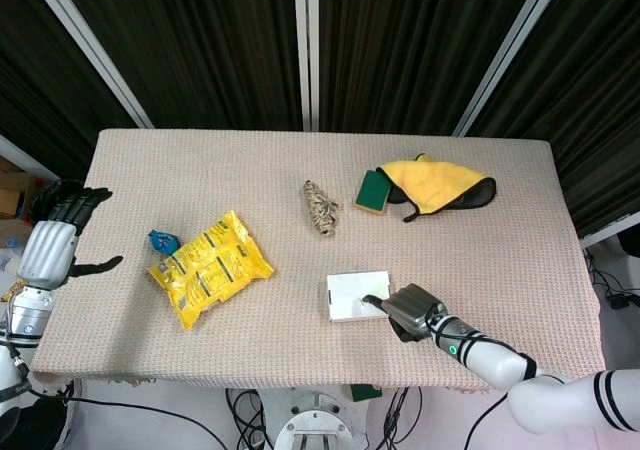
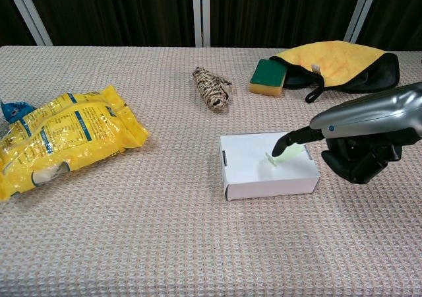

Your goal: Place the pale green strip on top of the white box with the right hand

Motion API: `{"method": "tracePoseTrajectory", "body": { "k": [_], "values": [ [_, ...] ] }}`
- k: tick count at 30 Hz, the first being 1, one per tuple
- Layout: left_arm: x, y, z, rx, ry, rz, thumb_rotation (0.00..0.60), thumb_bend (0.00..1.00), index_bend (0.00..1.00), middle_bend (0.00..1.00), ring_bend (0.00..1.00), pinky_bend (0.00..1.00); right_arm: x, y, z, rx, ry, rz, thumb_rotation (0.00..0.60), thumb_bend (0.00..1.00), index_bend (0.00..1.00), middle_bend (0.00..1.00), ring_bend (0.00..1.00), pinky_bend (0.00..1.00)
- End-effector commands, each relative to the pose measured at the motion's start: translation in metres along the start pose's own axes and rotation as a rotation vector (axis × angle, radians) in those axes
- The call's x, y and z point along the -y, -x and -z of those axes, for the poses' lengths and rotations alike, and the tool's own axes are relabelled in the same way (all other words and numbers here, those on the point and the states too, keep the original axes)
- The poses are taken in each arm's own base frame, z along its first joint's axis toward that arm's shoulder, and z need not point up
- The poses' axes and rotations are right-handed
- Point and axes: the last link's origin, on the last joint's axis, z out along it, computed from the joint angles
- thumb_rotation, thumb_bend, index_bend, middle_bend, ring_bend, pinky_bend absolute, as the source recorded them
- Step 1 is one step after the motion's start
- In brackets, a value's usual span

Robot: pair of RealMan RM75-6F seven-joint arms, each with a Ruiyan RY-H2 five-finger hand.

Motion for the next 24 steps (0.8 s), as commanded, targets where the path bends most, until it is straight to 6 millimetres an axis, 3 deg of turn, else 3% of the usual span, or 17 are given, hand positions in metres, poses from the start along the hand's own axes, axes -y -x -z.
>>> {"method": "tracePoseTrajectory", "body": {
  "k": [1, 14, 24],
  "values": [
    [0.0002, 0.0, 0.0, 0.0, -0.001, 0.001, 0.6, 0.0, 0.15, 0.13, 0.09, 0.17, 0.0004, 0.0014, -0.0018, 0.009, 0.0, 0.001, 0.6, 1.0, 0.11, 1.0, 0.96, 0.82],
    [0.0018, -0.0011, 0.001, -0.002, -0.006, -0.005, 0.6, 0.0, 0.15, 0.13, 0.09, 0.17, 0.0026, 0.0049, -0.0086, 0.031, 0.001, 0.004, 0.6, 1.0, 0.13, 1.0, 0.96, 0.82],
    [0.0002, -0.0011, -0.0003, -0.001, 0.0, -0.006, 0.6, 0.0, 0.15, 0.13, 0.09, 0.17, 0.0062, -0.0015, 0.0005, -0.017, -0.007, 0.004, 0.6, 1.0, 0.13, 1.0, 0.96, 0.81]
  ]
}}
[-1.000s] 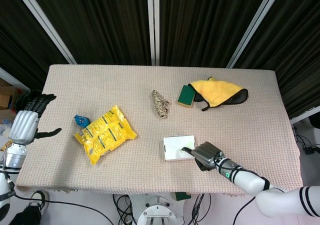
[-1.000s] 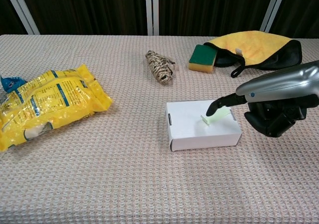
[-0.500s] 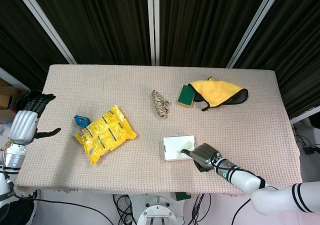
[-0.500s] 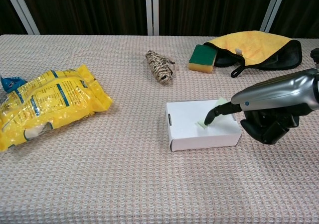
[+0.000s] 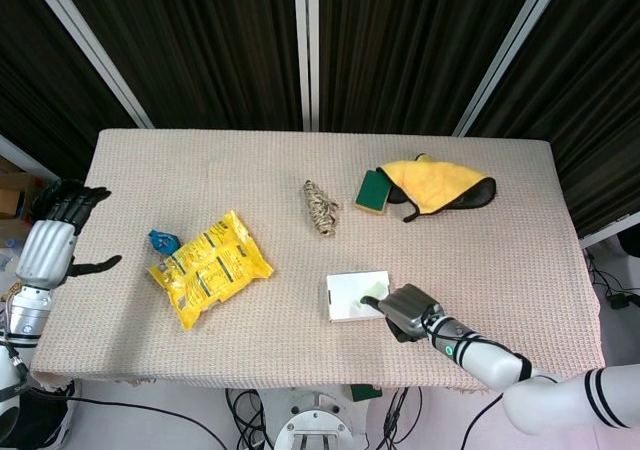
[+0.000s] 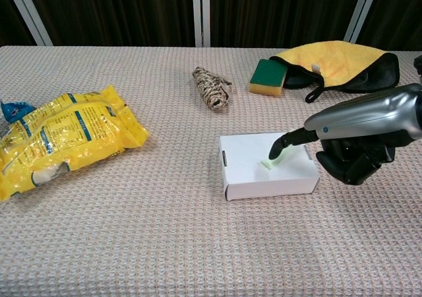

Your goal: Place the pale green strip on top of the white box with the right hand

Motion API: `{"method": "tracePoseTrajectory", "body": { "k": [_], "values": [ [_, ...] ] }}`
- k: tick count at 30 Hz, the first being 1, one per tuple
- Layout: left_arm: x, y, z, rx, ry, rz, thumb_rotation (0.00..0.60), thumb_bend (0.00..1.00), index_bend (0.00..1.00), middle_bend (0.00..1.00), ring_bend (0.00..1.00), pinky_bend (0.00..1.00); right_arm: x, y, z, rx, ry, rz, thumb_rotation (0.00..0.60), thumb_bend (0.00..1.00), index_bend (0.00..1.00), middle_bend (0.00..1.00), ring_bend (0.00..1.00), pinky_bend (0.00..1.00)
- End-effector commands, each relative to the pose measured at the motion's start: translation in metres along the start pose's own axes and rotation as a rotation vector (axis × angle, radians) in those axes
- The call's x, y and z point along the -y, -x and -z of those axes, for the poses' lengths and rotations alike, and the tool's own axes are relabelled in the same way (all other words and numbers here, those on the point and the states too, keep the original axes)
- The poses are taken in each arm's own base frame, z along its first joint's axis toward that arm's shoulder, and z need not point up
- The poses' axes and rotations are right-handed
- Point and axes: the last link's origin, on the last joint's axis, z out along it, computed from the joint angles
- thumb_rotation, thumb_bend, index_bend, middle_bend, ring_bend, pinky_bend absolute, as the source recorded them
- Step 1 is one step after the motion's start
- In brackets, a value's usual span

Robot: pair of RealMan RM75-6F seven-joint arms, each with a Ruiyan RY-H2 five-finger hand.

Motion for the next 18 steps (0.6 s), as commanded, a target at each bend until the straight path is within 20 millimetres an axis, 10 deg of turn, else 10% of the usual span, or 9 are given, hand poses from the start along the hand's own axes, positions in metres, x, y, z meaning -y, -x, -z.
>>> {"method": "tracePoseTrajectory", "body": {
  "k": [1, 18],
  "values": [
    [-0.0004, 0.0001, -0.0002, 0.0, 0.001, 0.001, 0.6, 0.0, 0.15, 0.13, 0.09, 0.17, 0.0004, -0.0001, 0.002, -0.004, -0.002, -0.002, 0.6, 1.0, 0.13, 1.0, 0.96, 0.81],
    [0.0004, -0.0003, 0.0001, 0.0, -0.002, 0.0, 0.6, 0.0, 0.15, 0.13, 0.09, 0.17, 0.0015, 0.0075, -0.0069, 0.047, -0.009, 0.007, 0.6, 1.0, 0.13, 1.0, 0.96, 0.79]
  ]
}}
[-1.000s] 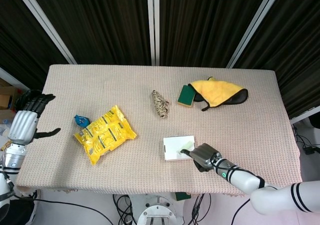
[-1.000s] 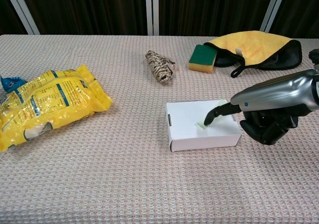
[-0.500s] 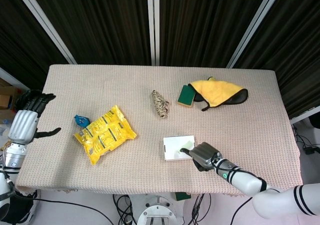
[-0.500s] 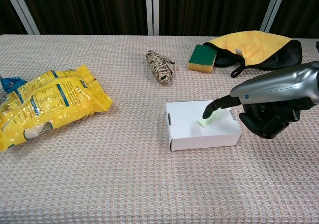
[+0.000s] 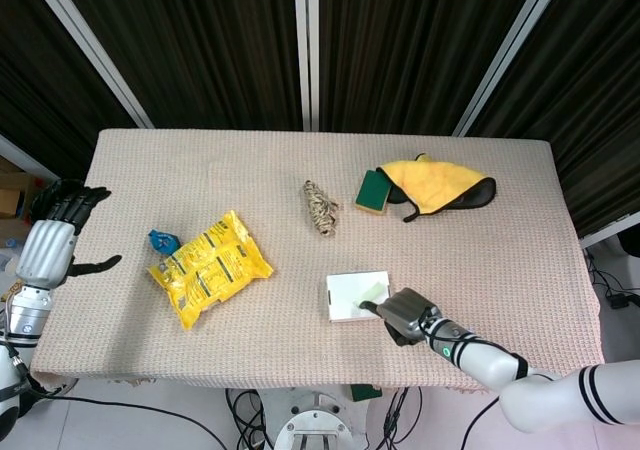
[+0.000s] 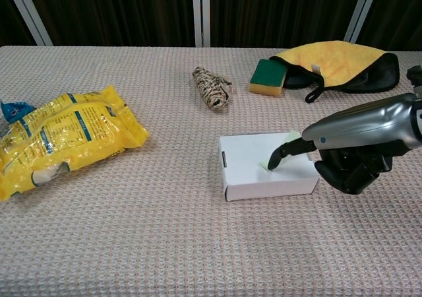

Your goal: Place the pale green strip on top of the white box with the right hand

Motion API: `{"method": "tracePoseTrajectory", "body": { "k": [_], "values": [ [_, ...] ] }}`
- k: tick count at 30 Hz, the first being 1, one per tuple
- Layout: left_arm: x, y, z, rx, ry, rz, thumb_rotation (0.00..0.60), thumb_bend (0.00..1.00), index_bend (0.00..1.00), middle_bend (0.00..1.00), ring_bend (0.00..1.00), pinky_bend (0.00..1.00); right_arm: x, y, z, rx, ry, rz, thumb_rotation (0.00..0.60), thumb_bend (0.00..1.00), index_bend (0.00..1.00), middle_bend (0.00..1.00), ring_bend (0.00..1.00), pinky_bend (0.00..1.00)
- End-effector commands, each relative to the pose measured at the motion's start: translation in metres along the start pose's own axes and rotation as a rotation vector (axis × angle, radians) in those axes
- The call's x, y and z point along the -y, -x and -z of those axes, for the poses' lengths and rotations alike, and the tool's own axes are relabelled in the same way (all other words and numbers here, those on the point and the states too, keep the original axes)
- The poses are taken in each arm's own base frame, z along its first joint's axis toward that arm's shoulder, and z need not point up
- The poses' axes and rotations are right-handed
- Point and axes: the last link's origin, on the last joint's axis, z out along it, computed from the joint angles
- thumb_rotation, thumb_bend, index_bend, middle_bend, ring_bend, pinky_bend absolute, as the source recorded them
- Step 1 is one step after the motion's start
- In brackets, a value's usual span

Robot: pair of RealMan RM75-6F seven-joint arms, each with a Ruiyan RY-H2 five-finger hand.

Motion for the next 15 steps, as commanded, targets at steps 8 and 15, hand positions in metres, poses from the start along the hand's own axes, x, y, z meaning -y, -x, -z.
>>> {"method": "tracePoseTrajectory", "body": {
  "k": [8, 15],
  "values": [
    [-0.0007, -0.0015, 0.0018, -0.007, 0.003, -0.002, 0.6, 0.0, 0.15, 0.13, 0.09, 0.17, 0.0032, -0.0032, 0.0031, -0.022, -0.007, -0.002, 0.6, 1.0, 0.14, 1.0, 0.96, 0.78],
    [-0.0017, -0.001, 0.0017, -0.006, 0.004, -0.002, 0.6, 0.0, 0.15, 0.13, 0.09, 0.17, 0.0029, -0.0004, 0.0053, -0.012, -0.011, 0.007, 0.6, 1.0, 0.14, 1.0, 0.96, 0.78]
  ]
}}
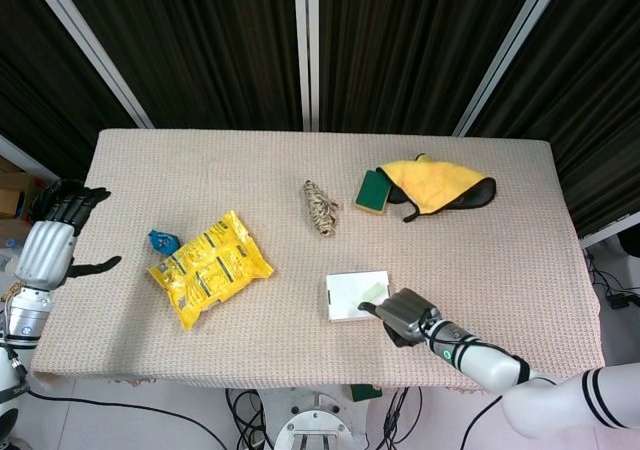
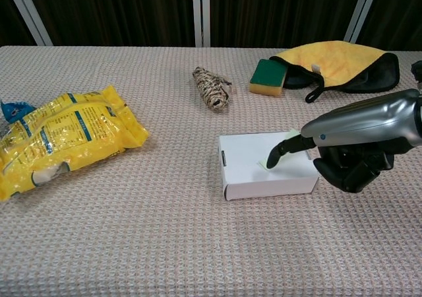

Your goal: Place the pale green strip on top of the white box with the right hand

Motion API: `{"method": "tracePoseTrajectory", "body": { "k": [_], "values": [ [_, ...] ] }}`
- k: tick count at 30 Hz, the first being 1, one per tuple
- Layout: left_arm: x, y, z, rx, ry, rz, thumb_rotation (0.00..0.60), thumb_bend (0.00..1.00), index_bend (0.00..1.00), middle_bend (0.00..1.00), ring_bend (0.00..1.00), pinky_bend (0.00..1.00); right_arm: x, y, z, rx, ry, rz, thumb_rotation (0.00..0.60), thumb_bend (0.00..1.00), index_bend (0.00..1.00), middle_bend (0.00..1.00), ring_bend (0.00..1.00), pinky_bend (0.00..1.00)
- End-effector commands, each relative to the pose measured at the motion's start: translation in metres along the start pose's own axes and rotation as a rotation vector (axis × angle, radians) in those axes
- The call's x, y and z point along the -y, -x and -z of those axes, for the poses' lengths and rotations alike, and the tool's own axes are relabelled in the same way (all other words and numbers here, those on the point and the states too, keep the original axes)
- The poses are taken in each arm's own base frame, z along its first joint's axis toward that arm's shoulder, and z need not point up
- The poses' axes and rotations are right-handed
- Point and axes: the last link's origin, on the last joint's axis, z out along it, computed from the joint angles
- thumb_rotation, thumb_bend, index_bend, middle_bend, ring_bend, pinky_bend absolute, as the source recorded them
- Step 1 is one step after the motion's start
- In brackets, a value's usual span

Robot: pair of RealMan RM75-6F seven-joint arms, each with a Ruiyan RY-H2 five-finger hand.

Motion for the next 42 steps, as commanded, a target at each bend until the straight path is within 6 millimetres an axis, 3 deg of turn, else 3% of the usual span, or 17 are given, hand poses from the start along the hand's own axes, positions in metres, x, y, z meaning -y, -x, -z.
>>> {"method": "tracePoseTrajectory", "body": {
  "k": [1, 8, 18, 32, 42],
  "values": [
    [0.0, 0.0, 0.0, 0.001, 0.0, 0.0, 0.6, 0.0, 0.15, 0.13, 0.09, 0.17, -0.001, 0.002, -0.001, 0.012, 0.002, 0.002, 0.6, 1.0, 0.14, 1.0, 0.96, 0.78],
    [0.001, 0.001, 0.0, 0.005, -0.005, -0.002, 0.6, 0.0, 0.15, 0.13, 0.09, 0.17, -0.002, 0.003, -0.007, 0.015, 0.004, 0.002, 0.6, 1.0, 0.14, 1.0, 0.96, 0.77],
    [0.0, 0.001, 0.0, 0.002, 0.001, -0.001, 0.6, 0.0, 0.15, 0.13, 0.09, 0.17, -0.002, -0.004, 0.002, -0.031, 0.003, -0.008, 0.6, 1.0, 0.15, 1.0, 0.96, 0.76],
    [0.001, 0.0, -0.001, 0.003, -0.006, -0.005, 0.6, 0.0, 0.15, 0.13, 0.1, 0.17, 0.0, -0.002, -0.011, 0.006, -0.007, 0.001, 0.6, 1.0, 0.15, 1.0, 0.96, 0.75],
    [0.001, -0.001, 0.0, 0.001, -0.001, -0.004, 0.6, 0.0, 0.15, 0.13, 0.09, 0.17, 0.001, -0.008, -0.005, -0.037, -0.003, -0.009, 0.6, 1.0, 0.15, 1.0, 0.96, 0.74]
  ]
}}
